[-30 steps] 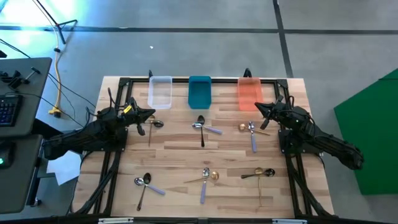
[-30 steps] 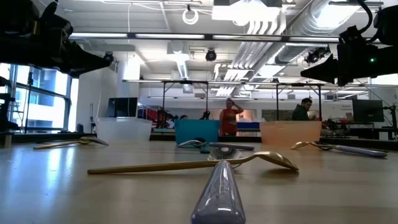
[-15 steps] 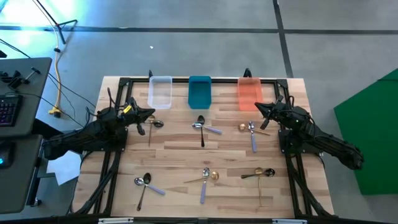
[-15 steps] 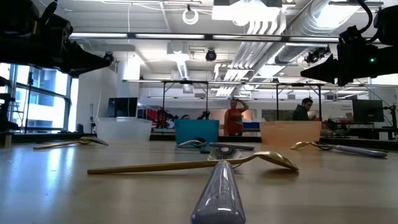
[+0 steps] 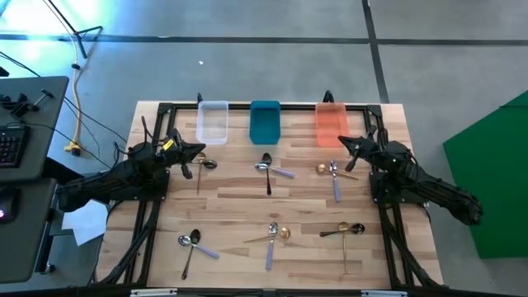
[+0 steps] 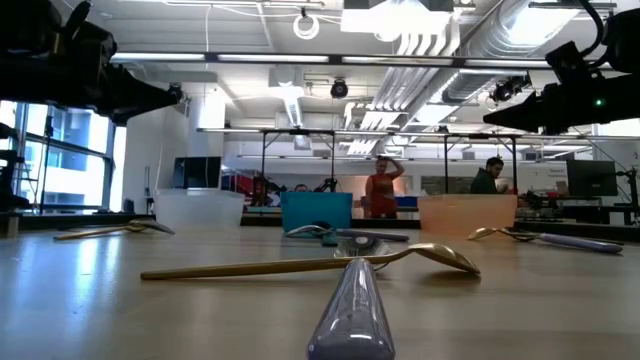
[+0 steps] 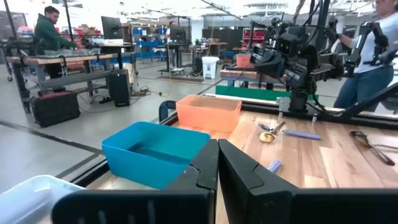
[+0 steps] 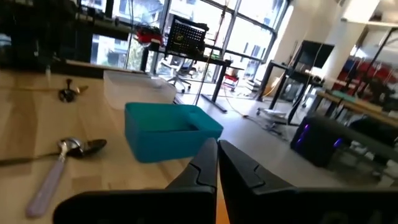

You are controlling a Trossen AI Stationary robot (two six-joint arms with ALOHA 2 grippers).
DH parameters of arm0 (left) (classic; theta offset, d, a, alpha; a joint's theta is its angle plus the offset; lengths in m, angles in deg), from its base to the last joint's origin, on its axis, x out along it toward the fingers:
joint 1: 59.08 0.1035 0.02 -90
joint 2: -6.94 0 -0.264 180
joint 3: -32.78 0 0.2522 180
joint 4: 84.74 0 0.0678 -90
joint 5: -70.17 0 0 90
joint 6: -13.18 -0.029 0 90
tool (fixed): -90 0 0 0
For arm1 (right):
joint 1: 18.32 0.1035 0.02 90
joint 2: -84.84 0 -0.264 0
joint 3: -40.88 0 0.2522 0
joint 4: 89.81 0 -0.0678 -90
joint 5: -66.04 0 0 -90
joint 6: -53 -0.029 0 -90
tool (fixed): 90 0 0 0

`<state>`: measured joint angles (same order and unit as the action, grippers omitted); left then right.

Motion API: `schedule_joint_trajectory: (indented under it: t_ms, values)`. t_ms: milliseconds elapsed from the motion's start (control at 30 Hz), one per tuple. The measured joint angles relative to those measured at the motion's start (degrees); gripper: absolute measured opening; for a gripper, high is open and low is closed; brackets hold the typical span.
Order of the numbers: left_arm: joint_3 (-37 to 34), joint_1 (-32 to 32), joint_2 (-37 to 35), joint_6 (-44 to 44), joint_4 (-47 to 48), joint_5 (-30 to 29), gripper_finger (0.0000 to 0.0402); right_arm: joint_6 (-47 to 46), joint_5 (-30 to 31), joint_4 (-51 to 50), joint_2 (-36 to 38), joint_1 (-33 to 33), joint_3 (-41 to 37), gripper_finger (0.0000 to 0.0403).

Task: Sort silverware by color (type)
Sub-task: Put the top right gold spoon into the blue bin

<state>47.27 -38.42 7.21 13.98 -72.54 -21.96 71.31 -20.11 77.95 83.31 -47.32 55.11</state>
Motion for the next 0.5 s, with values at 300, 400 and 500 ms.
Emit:
schedule_joint_trajectory:
  t_ms: [300, 400, 500]
  values:
    - [0.00, -0.09, 0.00, 7.64, -0.10, 0.17, 0.0003, 2.05, -6.45, 1.79, -0.16, 0.15, 0.00, 0.0000]
    - [0.00, -0.09, -0.01, 7.55, -2.19, -0.30, 0.0003, 2.25, -7.90, 7.22, -0.17, 0.13, 0.00, 0.0000]
    - [0.00, -0.09, 0.00, 7.58, -2.97, -0.40, 0.0003, 0.95, -10.23, 11.60, -0.19, 0.35, 0.00, 0.0000]
